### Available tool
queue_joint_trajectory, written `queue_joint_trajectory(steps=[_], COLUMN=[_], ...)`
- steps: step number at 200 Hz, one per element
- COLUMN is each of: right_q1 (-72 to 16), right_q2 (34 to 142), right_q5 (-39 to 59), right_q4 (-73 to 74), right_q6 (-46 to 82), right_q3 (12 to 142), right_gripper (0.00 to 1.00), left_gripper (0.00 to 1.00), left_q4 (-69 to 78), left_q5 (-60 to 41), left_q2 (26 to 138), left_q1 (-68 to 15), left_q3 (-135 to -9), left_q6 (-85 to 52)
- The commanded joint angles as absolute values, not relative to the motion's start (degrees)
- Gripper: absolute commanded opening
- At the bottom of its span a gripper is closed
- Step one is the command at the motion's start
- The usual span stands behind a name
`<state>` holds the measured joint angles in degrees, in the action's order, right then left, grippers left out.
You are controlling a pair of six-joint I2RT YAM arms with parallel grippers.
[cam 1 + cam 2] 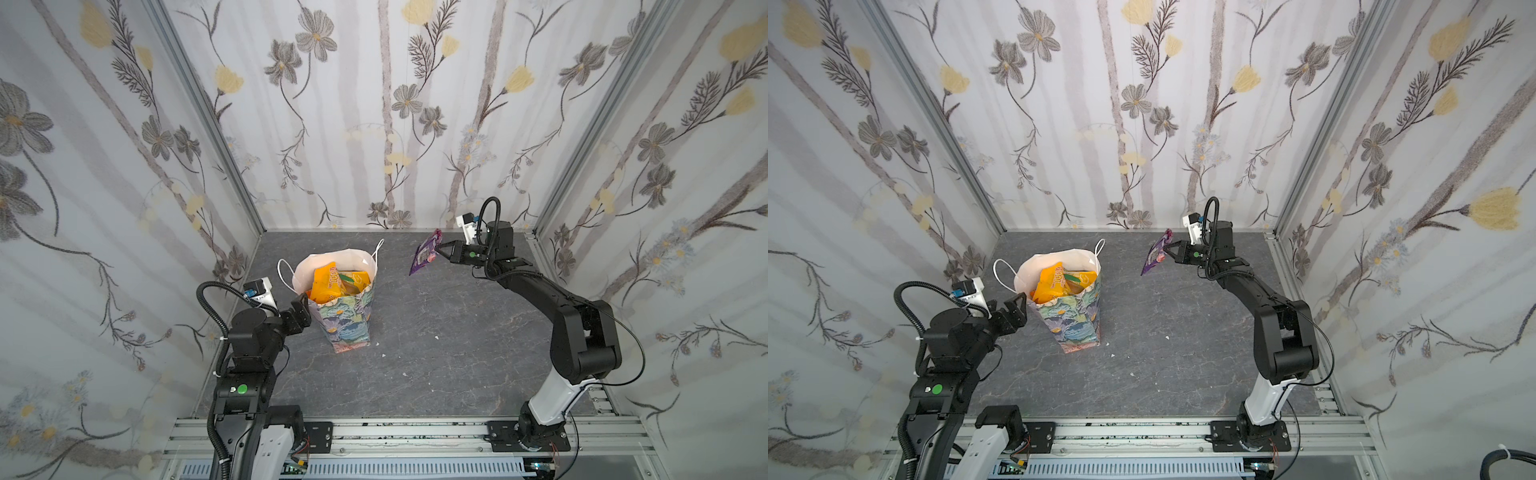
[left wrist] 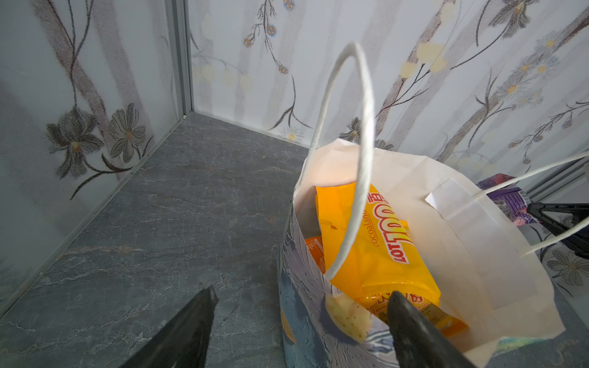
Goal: Place the snacks into the paper bag
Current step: 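Lift the purple packet and carry it toward the white bag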
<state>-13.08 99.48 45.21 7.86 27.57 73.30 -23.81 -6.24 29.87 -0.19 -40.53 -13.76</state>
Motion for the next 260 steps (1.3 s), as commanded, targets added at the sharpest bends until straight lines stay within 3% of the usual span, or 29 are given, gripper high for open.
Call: queue_joint_trajectory(steps=[1,115,260], right_q1=[-14.31,-22.87,-32.77], right_q2=[97.16,86.04,83.68], right_q5=[45.8,38.72,35.44], right_q4=[9.11,3.09,-3.34], right_q6=[27.39,24.45,21.72], right_q3=[74.55,81.25,93.18], right_gripper=[0.0,0.0,0.0], left_gripper=[0.84,0.84,0.84], left_q4=[-22.41,-22.32,-22.32], left_q5=[-6.51,-6.68,-6.81], left_q2=[29.71,29.18,29.06], left_q1=[-0.21,-0.18,-0.19], left_q3=[-40.61,-40.52,-40.52], left_q6=[-14.02,-13.97,-13.97])
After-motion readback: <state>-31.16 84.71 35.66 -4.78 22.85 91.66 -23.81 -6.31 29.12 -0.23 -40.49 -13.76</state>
